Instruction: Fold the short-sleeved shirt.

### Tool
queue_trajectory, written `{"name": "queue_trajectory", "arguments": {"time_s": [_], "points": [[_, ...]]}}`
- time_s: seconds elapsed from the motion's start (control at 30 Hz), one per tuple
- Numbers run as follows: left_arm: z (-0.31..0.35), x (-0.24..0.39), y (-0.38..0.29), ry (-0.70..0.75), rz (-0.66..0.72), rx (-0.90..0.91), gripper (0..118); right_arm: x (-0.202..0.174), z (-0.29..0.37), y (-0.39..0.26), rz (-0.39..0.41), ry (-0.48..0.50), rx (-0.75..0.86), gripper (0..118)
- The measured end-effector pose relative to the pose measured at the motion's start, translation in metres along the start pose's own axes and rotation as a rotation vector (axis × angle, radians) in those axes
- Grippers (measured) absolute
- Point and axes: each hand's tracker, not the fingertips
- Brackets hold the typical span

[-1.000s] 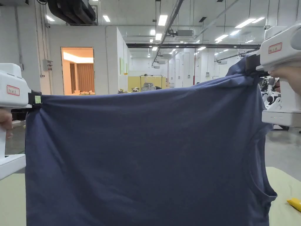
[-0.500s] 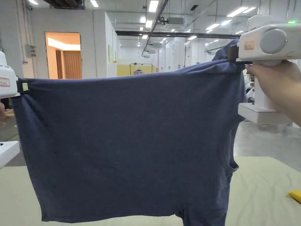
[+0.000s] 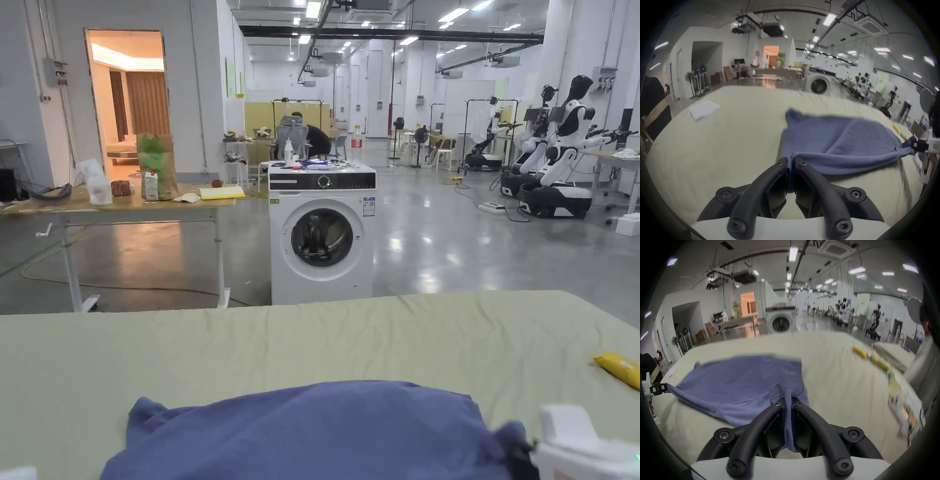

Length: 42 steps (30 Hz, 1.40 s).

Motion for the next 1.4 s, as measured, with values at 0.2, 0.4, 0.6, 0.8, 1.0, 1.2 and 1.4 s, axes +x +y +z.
{"name": "queue_trajectory", "arguments": {"time_s": [0.2, 0.4, 0.6, 0.8, 1.0, 1.2, 1.4], "points": [[0.09, -0.033, -0.099, -0.038, -0.129, -0.076, 2, 0.039, 0.109, -0.121, -0.079, 0.081, -0.112, 3], [0.176, -0.045, -0.162, -0.052, -0.233, -0.099, 2, 0.051, 0.19, -0.186, -0.071, 0.116, -0.17, 3], [0.214, -0.057, -0.19, -0.071, -0.272, -0.101, 2, 0.048, 0.212, -0.202, -0.022, 0.125, -0.204, 4], [0.225, -0.079, -0.193, -0.031, -0.213, -0.124, 84, 0.043, 0.212, -0.199, -0.024, 0.111, -0.186, 105], [0.303, -0.063, -0.148, -0.068, -0.027, 0.148, 84, 0.011, 0.281, -0.164, -0.171, 0.222, 0.044, 115], [0.36, -0.015, -0.12, -0.075, 0.021, 0.39, 84, -0.05, 0.33, -0.137, -0.163, 0.311, 0.361, 110], [0.376, -0.001, -0.111, 0.017, -0.02, 0.393, 0, -0.086, 0.354, -0.122, -0.18, 0.363, 0.475, 0]]}}
